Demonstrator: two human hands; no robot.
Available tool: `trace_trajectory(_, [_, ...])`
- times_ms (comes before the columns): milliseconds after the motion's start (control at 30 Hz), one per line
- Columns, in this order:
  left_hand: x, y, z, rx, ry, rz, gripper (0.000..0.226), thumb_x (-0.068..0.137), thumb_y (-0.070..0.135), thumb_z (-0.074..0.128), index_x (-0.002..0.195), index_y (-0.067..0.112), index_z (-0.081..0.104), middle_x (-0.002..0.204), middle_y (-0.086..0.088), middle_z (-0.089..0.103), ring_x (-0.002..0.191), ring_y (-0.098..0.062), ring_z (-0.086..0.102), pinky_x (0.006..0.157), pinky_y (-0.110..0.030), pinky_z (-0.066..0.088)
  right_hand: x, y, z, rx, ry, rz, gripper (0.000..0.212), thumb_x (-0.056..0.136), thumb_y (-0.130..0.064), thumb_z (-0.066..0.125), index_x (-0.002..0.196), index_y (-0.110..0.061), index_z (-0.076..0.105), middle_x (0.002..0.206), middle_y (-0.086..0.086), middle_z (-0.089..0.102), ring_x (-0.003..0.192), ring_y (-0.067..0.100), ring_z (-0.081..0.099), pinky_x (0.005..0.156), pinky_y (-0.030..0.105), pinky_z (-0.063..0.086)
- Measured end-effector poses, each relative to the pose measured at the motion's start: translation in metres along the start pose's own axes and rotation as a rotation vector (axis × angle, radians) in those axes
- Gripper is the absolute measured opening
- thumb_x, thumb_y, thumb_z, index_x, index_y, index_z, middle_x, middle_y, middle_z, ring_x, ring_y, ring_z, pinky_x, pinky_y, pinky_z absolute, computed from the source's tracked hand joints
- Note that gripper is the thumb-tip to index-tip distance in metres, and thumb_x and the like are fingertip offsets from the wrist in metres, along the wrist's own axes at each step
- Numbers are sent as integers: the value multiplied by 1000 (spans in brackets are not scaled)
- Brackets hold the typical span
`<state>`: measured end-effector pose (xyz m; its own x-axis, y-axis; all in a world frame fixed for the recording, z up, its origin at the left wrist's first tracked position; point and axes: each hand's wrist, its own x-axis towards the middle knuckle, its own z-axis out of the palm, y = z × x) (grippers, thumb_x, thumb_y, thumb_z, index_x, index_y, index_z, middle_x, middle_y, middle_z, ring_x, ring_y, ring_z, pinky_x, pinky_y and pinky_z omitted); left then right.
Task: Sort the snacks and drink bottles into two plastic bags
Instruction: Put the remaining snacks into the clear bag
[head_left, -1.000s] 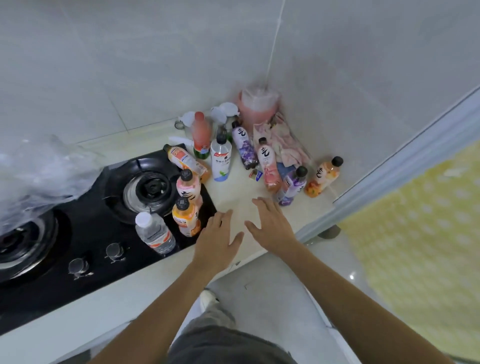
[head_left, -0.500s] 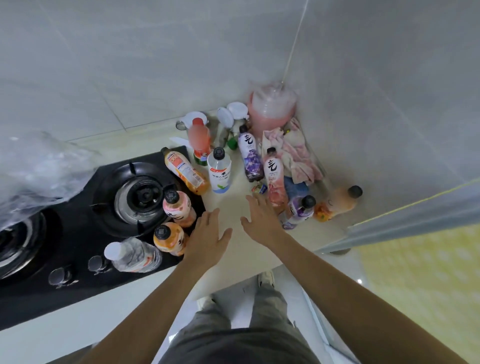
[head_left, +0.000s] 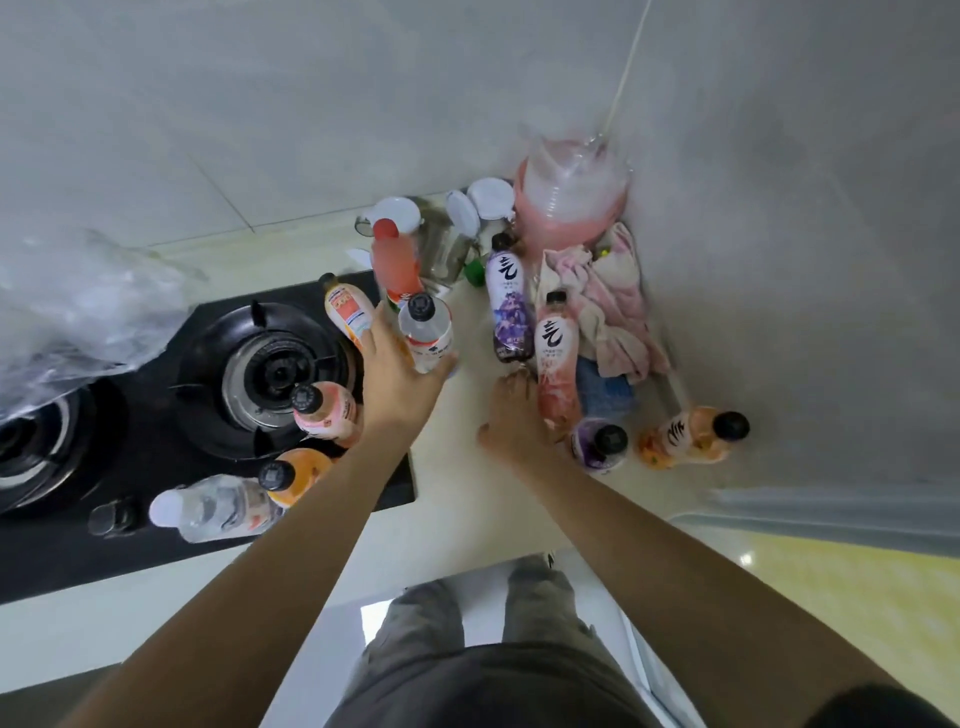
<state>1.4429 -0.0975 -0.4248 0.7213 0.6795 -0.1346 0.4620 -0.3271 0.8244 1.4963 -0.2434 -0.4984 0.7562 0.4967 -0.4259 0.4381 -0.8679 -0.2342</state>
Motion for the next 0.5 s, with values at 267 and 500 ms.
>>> trace_trajectory(267, [30, 1, 5, 34, -72, 96, 68, 81, 36, 84, 137, 30, 46, 126, 7, 65, 111, -18, 62, 91, -37, 52, -14, 1, 16, -64, 41, -135, 74, 82, -22, 64, 147, 0, 36, 156, 22, 32, 151, 40, 19, 128, 45, 12])
trace_trajectory(500, [28, -5, -5, 145, -106, 109, 55, 83, 42, 81, 122, 29, 46, 120, 6, 64, 106, -23, 62, 88, -43, 55, -44, 4, 33, 80, -24, -262, 70, 86, -13, 67, 149, -6, 36, 160, 9, 27, 151, 31, 20, 117, 39, 40])
